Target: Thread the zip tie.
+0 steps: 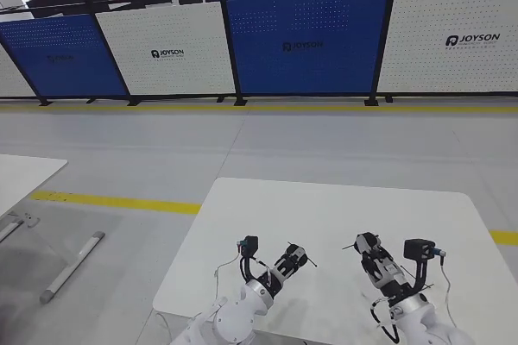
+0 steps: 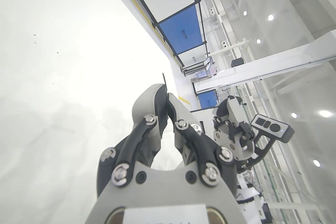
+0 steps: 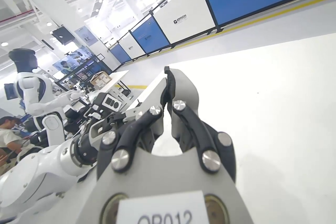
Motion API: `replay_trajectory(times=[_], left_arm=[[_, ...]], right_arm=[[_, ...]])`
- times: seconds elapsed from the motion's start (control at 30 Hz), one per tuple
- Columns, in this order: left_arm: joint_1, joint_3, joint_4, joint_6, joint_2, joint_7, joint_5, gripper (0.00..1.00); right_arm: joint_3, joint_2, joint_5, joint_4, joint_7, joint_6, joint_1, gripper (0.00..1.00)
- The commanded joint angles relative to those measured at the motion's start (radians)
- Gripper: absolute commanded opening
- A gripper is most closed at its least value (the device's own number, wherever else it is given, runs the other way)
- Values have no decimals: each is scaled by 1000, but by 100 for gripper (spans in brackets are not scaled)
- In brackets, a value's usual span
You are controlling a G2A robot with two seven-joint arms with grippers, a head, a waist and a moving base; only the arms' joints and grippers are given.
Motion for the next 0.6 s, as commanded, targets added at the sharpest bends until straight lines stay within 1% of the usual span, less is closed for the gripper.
replay_trajectory(times=[0.0,0.1,0.13,0.2,0.57], left_arm=[[0,0,0,0,0,0,0,0],[0,0,0,0,0,0,0,0],[0,0,0,0,0,0,0,0],[0,0,0,0,0,0,0,0],[0,0,0,0,0,0,0,0]], right_arm=[[0,-2,17,22,32,-13,10,0],[-10,-6,35,43,66,-31,28,0],[-17,-8,46,46,86,-45,36,0],[-23,-9,77,53,150,-63,54,0],[-21,-10,80,53,156,-61,57,0]])
